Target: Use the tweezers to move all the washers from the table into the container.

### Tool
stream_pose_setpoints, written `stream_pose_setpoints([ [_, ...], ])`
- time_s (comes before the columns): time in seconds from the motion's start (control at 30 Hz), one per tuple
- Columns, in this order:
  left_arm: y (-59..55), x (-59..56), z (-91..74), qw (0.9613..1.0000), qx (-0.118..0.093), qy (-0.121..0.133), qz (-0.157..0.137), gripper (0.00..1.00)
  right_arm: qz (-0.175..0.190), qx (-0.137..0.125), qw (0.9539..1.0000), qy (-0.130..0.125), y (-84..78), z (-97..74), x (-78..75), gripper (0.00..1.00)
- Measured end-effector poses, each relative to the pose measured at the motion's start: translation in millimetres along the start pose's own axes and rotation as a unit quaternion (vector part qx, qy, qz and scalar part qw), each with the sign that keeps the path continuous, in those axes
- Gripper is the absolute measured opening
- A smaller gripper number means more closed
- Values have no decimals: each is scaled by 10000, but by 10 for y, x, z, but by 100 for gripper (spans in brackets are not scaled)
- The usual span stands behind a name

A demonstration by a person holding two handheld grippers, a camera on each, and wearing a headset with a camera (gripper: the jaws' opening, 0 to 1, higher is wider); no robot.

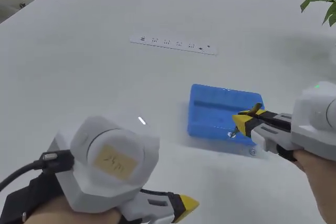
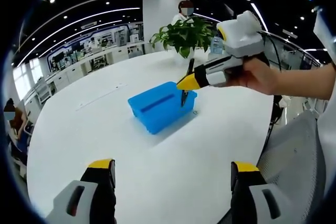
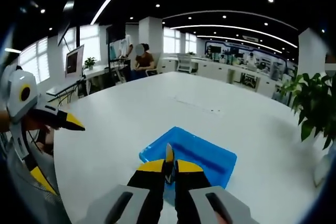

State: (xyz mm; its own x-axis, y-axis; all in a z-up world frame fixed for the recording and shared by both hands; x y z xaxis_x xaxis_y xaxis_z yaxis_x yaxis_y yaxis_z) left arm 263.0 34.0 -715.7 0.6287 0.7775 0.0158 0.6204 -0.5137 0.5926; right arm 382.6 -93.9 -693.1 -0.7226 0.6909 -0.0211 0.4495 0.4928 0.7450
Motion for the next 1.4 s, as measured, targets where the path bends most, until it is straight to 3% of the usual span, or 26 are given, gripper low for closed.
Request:
stream_pose_setpoints([
  [0.13,2,-12,-1,10000,-6,-9,6,93,-34,-111,9999,-93,106,-43,-93,2],
  [0.27,-2,-3,-1,10000,-10,5,-4,93,1,-112,9999,-63,101,-27,-102,2],
  [0.4,-15,8,5,10000,1,12,-40,93,68,-106,9999,81,28,-27,8,2],
  [0.57,-34,-2,22,10000,39,0,-36,93,206,74,9991,350,-180,55,195,3],
  [0.9,-28,-15,25,10000,19,-25,-24,93,380,373,9972,530,-474,150,324,3],
  [1.4,-57,-24,24,10000,63,-24,-32,93,327,466,9965,608,-526,229,395,4],
])
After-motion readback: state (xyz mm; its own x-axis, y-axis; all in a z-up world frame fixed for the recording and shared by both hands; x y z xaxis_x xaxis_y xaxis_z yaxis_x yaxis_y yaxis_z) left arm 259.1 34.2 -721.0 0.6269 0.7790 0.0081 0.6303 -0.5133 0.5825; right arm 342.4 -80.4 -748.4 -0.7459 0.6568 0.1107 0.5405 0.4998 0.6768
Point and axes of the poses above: the centre of the closed fingertips' face, and the gripper's own axes: z roughly forward along the fingers, x roughly to its left, y roughly out of its top, the point moved 3 cm from there along -z, roughly backward along the fingers, and after that the axes turned 13 degrees about x, right-handed, at the moved point
